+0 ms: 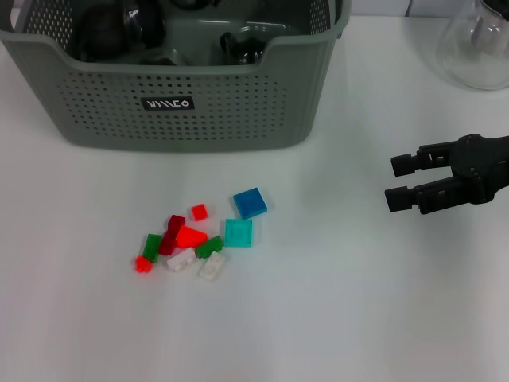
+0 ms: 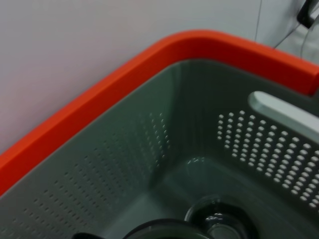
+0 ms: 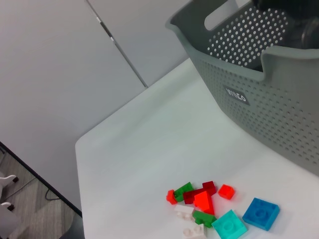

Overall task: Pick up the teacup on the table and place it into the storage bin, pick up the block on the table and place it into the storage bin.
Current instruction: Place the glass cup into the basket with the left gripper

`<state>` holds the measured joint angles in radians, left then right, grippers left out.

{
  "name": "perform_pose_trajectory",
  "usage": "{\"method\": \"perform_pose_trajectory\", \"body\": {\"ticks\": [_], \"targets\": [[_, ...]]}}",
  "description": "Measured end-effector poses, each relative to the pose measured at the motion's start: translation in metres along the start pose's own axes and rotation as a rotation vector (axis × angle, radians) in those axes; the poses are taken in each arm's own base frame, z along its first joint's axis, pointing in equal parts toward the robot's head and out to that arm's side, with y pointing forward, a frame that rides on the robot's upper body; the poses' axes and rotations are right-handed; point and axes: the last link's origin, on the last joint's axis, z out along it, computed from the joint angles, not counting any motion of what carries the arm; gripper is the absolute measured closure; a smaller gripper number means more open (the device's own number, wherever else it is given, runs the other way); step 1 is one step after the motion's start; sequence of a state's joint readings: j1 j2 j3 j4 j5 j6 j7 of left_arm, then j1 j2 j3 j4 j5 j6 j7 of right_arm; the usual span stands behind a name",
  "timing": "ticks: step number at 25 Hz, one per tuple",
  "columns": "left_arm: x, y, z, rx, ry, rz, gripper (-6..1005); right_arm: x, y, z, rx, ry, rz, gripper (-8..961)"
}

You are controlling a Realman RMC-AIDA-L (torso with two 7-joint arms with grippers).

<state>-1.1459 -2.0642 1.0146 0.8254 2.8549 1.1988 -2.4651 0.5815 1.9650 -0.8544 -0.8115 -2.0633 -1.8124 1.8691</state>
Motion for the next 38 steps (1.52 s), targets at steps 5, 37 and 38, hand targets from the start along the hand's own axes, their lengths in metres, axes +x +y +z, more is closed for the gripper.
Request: {"method": "perform_pose_trajectory", "body": {"ticks": [5, 37, 38], "targets": [[-0.006, 0.003, 0.015, 0.017, -0.015, 0.018, 958, 0.001, 0.000, 0.000, 0.002, -0.001, -0.001, 26], [-0.033, 0.020, 0.061, 0.081, -0.014, 0.079, 956, 0.003, 0.000, 0.002, 0.002, 0.000, 0.002, 26], [-0.034, 0.020, 0.061, 0.081, -0.015, 0.078, 956, 0.003, 0.000, 0.002, 0.001, 0.000, 0.002, 26]]}}
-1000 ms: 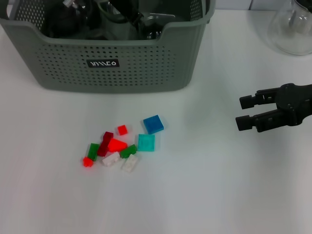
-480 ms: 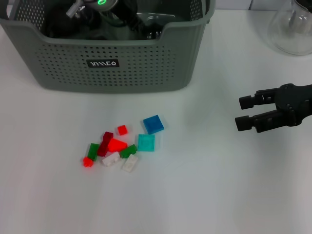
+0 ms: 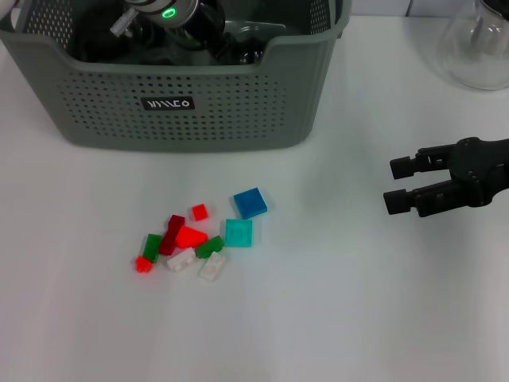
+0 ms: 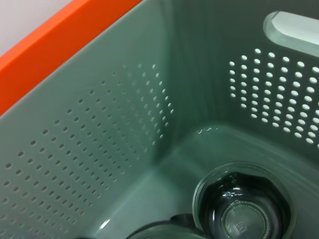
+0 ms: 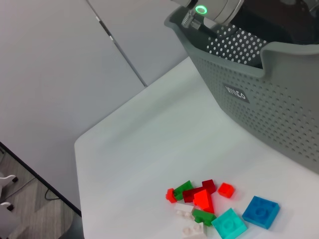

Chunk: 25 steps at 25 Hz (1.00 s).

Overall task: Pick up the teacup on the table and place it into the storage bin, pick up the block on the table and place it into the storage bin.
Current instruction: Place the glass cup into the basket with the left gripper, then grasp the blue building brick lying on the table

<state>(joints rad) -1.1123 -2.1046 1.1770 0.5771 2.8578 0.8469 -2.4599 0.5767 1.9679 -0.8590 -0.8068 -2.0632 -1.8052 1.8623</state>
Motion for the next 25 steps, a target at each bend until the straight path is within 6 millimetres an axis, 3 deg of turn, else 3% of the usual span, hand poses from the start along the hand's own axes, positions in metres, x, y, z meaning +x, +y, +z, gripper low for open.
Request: {"method": "perform_pose_trajectory", "body": {"ticks": [5, 10, 13, 16, 21, 25], "targets": [[-0.002, -0.001, 0.000, 0.005, 0.005, -0.005, 954, 0.000, 0.000, 0.000, 0.000, -0.001, 0.001, 26], [-0.004, -0.002, 0.001, 0.008, 0.007, -0.009, 860, 0.001, 0.000, 0.000, 0.000, -0.001, 0.002, 26], [-0.003, -0.003, 0.000, 0.012, 0.012, -0.008, 625, 0.001, 0.000, 0.000, 0.001, -0.002, 0.003, 26], [-0.003, -0.011, -0.006, 0.025, 0.023, -0.022, 595, 0.001, 0.000, -0.001, 0.002, -0.003, 0.004, 26], [-0.005, -0.024, -0.021, 0.046, 0.047, -0.055, 523, 0.001, 0.000, -0.002, 0.005, -0.003, -0.001, 25], [-0.006, -0.043, -0.051, 0.090, 0.103, -0.113, 442, 0.001, 0.000, -0.002, 0.006, -0.004, -0.009, 25]]}}
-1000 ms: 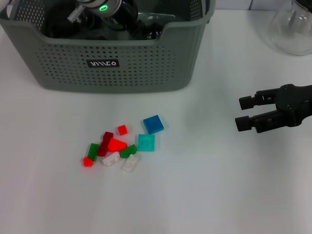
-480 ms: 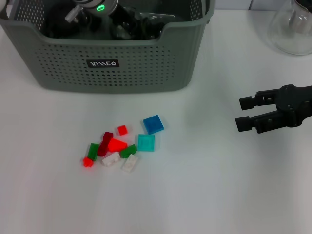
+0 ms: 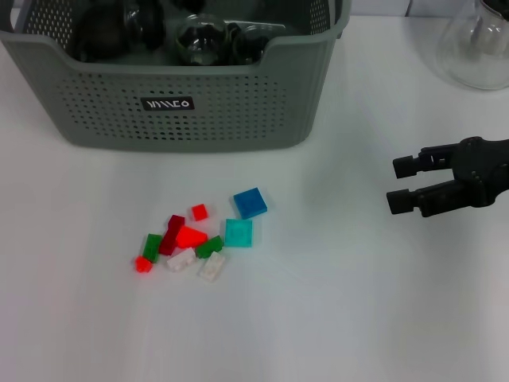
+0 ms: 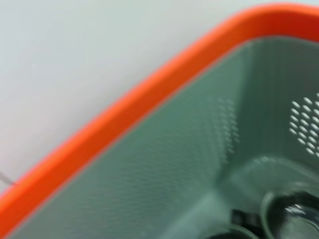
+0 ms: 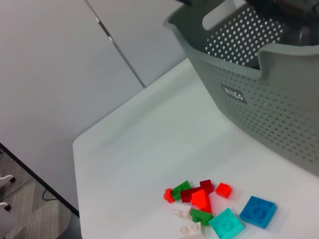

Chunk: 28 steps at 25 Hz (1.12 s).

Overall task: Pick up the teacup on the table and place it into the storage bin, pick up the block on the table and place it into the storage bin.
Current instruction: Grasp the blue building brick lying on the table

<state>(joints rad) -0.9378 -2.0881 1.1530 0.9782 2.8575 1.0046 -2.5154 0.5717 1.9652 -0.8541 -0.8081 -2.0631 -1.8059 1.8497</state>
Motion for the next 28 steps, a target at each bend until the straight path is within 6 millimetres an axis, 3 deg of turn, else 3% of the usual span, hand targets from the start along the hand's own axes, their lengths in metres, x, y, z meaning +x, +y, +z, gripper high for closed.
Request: {"method": "perform_pose_trajectory", "body": {"ticks": [4, 9, 11, 17, 22, 28], "targets": [[0.002, -0.019, -0.028, 0.035, 0.092, -0.100, 360, 0.000, 0.000, 0.000, 0.002, 0.000, -0.012, 25], [0.004, -0.032, -0.079, -0.003, 0.290, -0.243, 215, 0.001, 0.000, -0.002, 0.004, 0.002, -0.026, 25], [0.003, -0.036, -0.091, -0.027, 0.350, -0.289, 209, 0.000, 0.000, -0.003, 0.004, 0.004, -0.033, 25], [-0.026, -0.047, -0.135, -0.247, 0.605, -0.423, 192, 0.001, 0.001, -0.007, -0.003, 0.008, -0.058, 25], [-0.064, -0.035, -0.171, -0.476, 0.847, -0.399, 178, 0.000, 0.003, -0.018, -0.010, -0.012, -0.085, 26], [-0.098, 0.005, -0.181, -0.614, 0.899, -0.220, 155, 0.000, 0.003, -0.024, -0.010, -0.022, -0.109, 26]]}}
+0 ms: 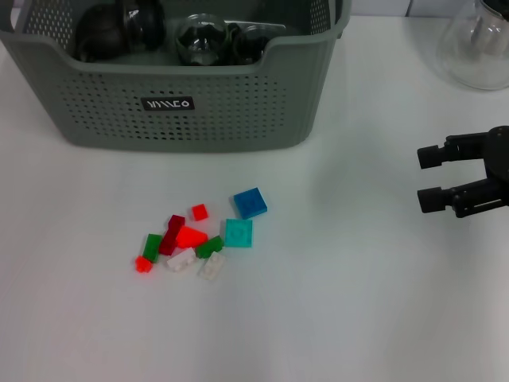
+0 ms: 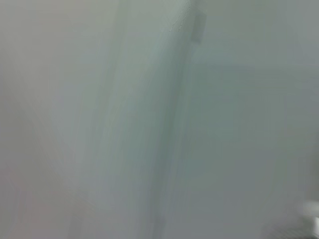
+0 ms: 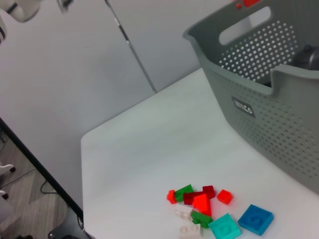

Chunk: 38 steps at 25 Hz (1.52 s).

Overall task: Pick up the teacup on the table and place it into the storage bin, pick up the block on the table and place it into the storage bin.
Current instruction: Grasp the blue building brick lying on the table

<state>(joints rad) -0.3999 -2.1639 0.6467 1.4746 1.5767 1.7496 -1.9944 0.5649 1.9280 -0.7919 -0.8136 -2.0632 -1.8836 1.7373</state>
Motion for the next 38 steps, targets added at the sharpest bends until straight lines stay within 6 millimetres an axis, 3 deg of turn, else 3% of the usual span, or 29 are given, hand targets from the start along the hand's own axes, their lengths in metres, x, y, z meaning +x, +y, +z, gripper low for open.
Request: {"method": "perform_pose_trajectory", "body": {"ticks": [6, 13, 19, 24, 38], "targets": [[-0.044, 0.025, -0.017, -0.219, -0.043, 0.031, 129, 0.001, 0.001, 0.000, -0.010, 0.001, -0.022, 26], [-0.104, 0.024, -0.030, -0.268, -0.125, -0.079, 127, 0.001, 0.004, 0.013, -0.045, 0.026, -0.044, 26], [-0.137, 0.019, -0.025, -0.309, -0.323, -0.092, 127, -0.005, -0.001, 0.037, -0.048, 0.122, -0.074, 25], [-0.151, 0.009, -0.018, -0.289, -0.415, -0.130, 127, -0.015, -0.005, 0.064, -0.046, 0.220, -0.119, 25], [-0.159, 0.004, -0.023, -0.246, -0.465, -0.135, 127, -0.040, -0.008, 0.132, -0.018, 0.382, -0.279, 26]]}}
